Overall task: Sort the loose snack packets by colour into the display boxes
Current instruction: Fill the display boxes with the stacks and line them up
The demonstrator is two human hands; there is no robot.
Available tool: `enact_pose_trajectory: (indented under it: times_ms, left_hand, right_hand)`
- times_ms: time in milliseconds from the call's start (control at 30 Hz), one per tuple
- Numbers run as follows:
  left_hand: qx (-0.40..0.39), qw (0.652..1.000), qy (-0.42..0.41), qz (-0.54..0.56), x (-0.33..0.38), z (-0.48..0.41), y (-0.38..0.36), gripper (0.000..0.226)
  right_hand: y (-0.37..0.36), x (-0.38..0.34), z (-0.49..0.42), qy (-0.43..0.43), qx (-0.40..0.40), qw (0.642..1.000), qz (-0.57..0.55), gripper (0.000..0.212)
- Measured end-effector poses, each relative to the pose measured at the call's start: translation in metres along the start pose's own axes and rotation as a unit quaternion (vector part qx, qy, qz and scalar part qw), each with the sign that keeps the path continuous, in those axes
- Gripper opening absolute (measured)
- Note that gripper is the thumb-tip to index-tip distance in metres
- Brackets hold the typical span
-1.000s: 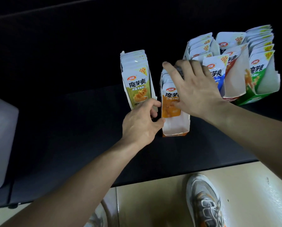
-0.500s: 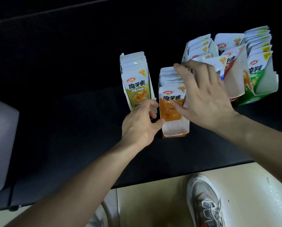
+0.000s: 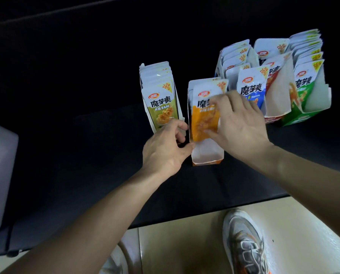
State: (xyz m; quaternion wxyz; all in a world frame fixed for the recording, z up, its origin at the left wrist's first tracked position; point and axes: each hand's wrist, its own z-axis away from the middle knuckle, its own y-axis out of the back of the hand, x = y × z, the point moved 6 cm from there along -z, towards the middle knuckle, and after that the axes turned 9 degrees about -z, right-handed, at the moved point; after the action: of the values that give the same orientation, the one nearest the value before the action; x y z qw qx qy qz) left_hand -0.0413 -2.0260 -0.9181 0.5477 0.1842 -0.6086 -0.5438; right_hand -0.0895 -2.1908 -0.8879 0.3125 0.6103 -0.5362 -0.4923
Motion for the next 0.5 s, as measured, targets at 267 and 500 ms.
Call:
enact_pose_trajectory:
  times_ms: [267, 500]
  left_hand:
    - [-0.004, 1.0, -0.003, -0.003, 0.0015, 0.0006, 0.0005, 0.04]
    - [-0.002, 1.0, -0.003, -0.002, 0.0008, 0.0009, 0.0005, 0.04]
  right_hand:
    - [0.0016, -0.0017, -0.0094, -0.014, 0.035, 0.995, 0.092, 0.1]
    - [-0.005, -0.0011, -0.0101, 0.005, 0.048, 0.992, 0.116, 0.095]
